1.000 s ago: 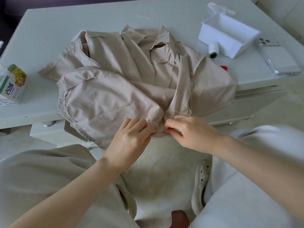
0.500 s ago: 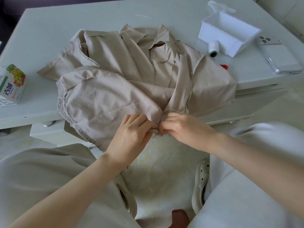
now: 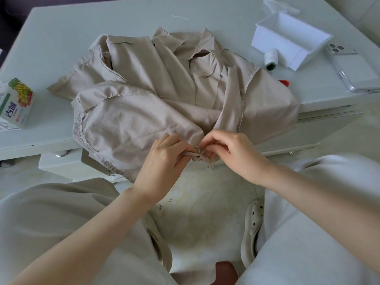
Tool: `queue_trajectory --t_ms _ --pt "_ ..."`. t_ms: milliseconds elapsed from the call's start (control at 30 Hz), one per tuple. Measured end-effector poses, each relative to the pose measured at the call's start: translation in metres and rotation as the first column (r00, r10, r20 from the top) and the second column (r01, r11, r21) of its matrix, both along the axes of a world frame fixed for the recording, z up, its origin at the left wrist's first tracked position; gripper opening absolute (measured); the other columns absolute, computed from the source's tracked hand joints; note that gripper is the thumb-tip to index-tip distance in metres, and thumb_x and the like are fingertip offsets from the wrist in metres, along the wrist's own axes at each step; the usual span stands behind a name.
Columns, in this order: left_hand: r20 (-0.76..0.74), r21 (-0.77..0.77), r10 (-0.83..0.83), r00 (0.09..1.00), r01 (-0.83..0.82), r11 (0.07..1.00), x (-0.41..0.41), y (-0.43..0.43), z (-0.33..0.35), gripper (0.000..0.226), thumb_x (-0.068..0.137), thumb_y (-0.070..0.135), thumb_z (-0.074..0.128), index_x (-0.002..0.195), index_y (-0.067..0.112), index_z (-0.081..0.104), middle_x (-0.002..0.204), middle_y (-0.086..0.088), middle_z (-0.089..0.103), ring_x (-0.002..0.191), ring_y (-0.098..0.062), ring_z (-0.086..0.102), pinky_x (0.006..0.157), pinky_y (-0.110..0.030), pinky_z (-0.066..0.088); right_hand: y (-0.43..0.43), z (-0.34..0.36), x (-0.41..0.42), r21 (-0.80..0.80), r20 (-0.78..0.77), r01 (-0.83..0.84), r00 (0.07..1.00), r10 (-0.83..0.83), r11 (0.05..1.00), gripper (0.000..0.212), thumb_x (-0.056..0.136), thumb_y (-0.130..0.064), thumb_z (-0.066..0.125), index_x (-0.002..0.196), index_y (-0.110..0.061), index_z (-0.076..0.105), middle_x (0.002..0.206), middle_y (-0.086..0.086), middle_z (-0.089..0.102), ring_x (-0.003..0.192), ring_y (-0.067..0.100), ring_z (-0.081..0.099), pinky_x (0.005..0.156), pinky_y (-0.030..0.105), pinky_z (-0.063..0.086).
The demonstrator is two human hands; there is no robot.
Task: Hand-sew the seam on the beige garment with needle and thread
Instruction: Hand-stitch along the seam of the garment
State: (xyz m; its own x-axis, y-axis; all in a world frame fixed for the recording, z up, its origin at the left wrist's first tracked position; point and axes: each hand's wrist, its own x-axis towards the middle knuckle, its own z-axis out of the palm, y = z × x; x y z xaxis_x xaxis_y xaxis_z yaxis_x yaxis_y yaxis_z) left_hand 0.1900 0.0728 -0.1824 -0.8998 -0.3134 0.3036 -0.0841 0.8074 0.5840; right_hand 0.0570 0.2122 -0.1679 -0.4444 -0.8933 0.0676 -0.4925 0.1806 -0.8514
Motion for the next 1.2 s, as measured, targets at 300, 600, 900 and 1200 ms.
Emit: queue_trajectory --t_ms 300,600,900,1200 --pt "0.024 0.065 -0.023 0.999 0.021 0.998 -0.001 0.002 0.002 0.027 0.084 0.033 0.048 0.085 0.019 0.071 0.078 0.006 0.057 0.077 -0.013 0.047 0.072 -0.034 0.047 -0.005 0.005 0.004 0.035 0.158 0.098 0.982 -0.102 0.995 0.009 0.088 -0.005 0.063 0.090 -0.014 0.063 0.080 -0.008 0.073 0.074 0.002 0.068 0.075 0.017 0.052" --pt "0.049 0.080 -0.033 0.998 0.029 0.996 -0.005 0.006 -0.001 0.015 0.082 0.018 0.057 0.084 0.019 0.072 0.077 0.014 0.052 0.079 -0.009 0.044 0.074 -0.031 0.044 -0.001 -0.001 0.002 0.101 0.000 0.042 0.999 -0.042 0.994 0.008 0.089 -0.009 0.063 0.089 -0.015 0.068 0.082 -0.005 0.073 0.079 0.005 0.067 0.074 0.018 0.050" --pt "0.033 0.119 -0.014 0.999 0.010 0.993 -0.012 0.008 0.003 0.011 0.084 0.016 0.054 0.078 0.019 0.063 0.070 0.022 0.043 0.074 -0.001 0.039 0.071 -0.012 0.032 0.008 0.000 -0.002 -0.133 -0.707 -0.161 0.707 0.020 0.978 0.018 0.082 0.006 0.057 0.088 -0.006 0.069 0.083 0.009 0.053 0.076 0.023 0.049 0.075 0.029 0.041" --pt "0.045 0.148 0.000 0.999 -0.007 0.989 -0.014 0.009 0.002 0.021 0.088 0.024 0.053 0.067 0.020 0.049 0.066 0.014 0.041 0.069 -0.002 0.041 0.062 -0.014 0.032 0.010 -0.012 -0.005 -0.037 -0.780 -0.239 0.614 0.122 0.970 0.020 0.088 -0.006 0.057 0.094 -0.013 0.074 0.082 0.002 0.059 0.084 0.020 0.046 0.076 0.036 0.045"
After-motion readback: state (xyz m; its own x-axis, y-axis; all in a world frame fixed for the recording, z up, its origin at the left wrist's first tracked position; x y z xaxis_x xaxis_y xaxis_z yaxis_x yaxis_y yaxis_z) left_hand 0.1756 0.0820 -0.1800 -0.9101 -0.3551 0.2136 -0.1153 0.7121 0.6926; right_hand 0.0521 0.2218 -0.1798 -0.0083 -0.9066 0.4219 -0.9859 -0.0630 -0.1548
